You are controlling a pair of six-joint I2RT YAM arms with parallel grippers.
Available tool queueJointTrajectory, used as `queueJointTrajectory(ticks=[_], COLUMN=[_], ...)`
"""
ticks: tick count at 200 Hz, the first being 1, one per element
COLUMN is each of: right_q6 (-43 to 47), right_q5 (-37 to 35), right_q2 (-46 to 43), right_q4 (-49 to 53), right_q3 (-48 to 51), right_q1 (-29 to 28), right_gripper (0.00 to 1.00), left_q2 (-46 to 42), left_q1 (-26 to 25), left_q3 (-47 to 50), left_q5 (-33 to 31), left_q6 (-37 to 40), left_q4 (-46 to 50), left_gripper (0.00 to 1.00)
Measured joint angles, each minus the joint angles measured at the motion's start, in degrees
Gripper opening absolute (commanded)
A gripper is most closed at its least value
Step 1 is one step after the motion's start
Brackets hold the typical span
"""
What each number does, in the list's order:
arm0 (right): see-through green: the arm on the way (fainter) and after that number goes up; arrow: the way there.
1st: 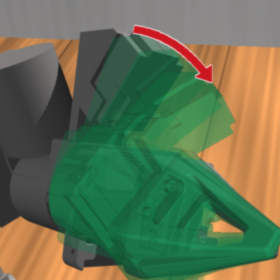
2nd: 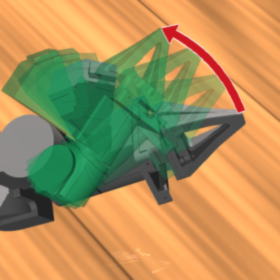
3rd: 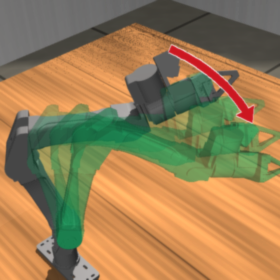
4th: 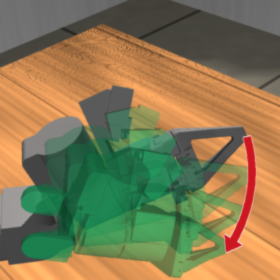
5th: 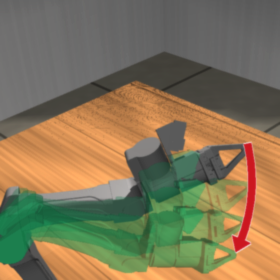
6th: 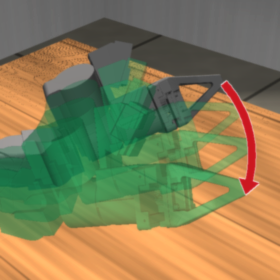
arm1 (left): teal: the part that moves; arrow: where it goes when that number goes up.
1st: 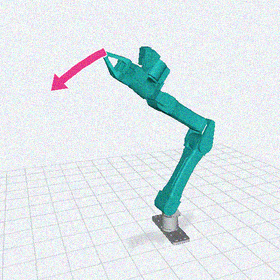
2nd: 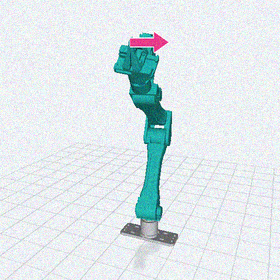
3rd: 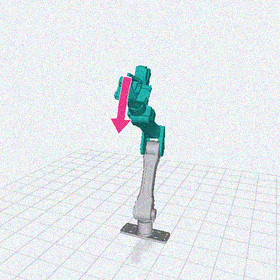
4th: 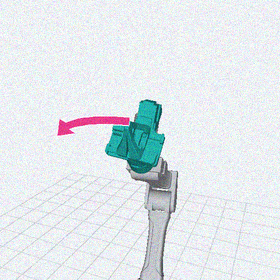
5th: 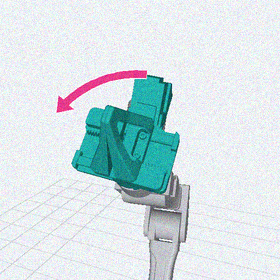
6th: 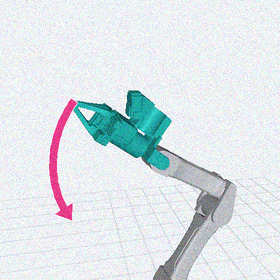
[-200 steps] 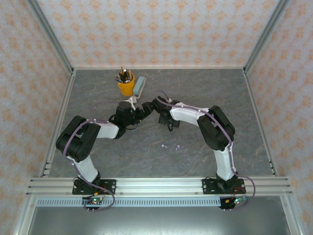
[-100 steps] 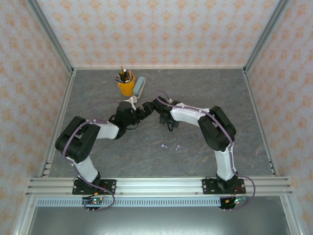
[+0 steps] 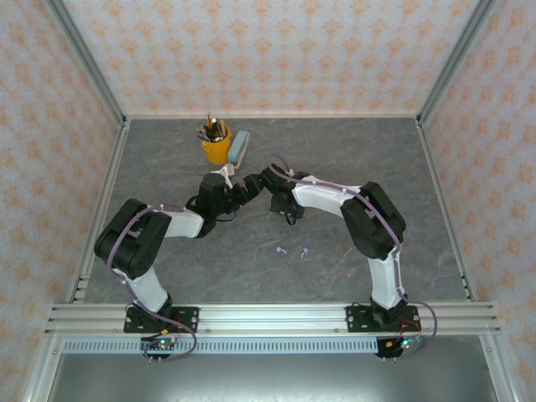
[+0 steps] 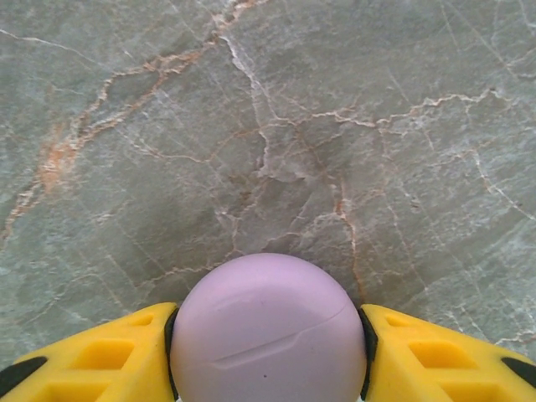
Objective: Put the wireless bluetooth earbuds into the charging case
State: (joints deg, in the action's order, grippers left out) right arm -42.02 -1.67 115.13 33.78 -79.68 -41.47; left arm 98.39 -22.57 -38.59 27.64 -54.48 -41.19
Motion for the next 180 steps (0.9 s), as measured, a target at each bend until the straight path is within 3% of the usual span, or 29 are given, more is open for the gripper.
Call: queueJointTrajectory(ticks=[108, 180], right_q6=[-0.5, -3.0], right_q5=[0.9, 3.6], right_q2=[-4.7, -4.8], right_q4=[0.3, 0.2], right_q3=[-2.0, -5.2], right_q1=[4.6, 5.9], right_gripper=[0.52, 0.52], left_q2=[-5.3, -3.6], left_q1=[0.0, -1.7], left_q3=[4.6, 7.5], left_q5=[-1.5, -0.8], left_q6=[5.2, 7.1], left_q4=[1.2, -6.2], left_gripper=[1.00, 1.00])
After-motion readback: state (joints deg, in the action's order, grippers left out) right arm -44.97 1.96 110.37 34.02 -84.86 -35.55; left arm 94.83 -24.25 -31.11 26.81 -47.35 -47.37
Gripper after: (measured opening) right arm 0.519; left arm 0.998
